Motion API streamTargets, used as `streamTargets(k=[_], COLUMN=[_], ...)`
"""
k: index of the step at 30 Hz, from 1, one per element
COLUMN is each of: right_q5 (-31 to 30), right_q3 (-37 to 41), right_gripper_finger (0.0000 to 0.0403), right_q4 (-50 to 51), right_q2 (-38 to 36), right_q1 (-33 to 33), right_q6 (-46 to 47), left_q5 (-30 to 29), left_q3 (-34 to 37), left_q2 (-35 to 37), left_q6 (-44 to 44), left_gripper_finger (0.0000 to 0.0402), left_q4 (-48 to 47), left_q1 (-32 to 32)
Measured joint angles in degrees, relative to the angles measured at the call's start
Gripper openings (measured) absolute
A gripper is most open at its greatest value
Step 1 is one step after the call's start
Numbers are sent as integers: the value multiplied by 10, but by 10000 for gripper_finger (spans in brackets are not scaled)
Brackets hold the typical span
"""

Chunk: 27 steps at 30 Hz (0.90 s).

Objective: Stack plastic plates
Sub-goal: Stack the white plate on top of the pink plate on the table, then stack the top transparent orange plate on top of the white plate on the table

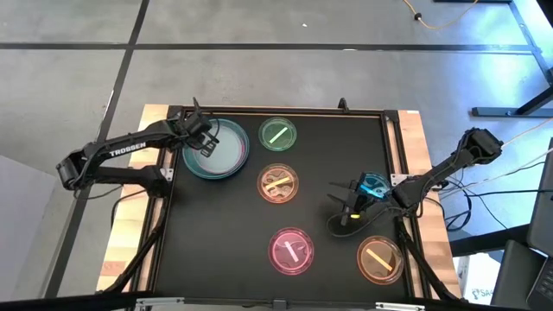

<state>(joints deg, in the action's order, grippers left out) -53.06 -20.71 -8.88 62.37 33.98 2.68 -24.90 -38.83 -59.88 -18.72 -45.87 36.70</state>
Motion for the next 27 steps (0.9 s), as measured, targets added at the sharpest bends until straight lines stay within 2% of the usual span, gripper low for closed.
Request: streamTargets(k=[5, 10, 18, 21, 27], right_q5=[0, 0, 1, 1, 5], right_q3=[0, 0, 0, 0, 0], right_gripper_finger=[184, 184, 184, 184, 184], right_q4=[0, -4, -4, -4, -2], right_q2=[0, 0, 0, 0, 0], right_q1=[0, 0, 0, 0, 1], right_q6=[12, 19, 51, 53, 57], left_q5=[6, 13, 191, 215, 219], left_q3=[-4, -29, -32, -32, -33], left_q2=[1, 16, 11, -10, -82], left_q6=[24, 42, 91, 106, 134], left_gripper_finger=[114, 125, 126, 126, 126], left_q4=[-5, 24, 225, 289, 369], left_q1=[0, -23, -141, -197, -301])
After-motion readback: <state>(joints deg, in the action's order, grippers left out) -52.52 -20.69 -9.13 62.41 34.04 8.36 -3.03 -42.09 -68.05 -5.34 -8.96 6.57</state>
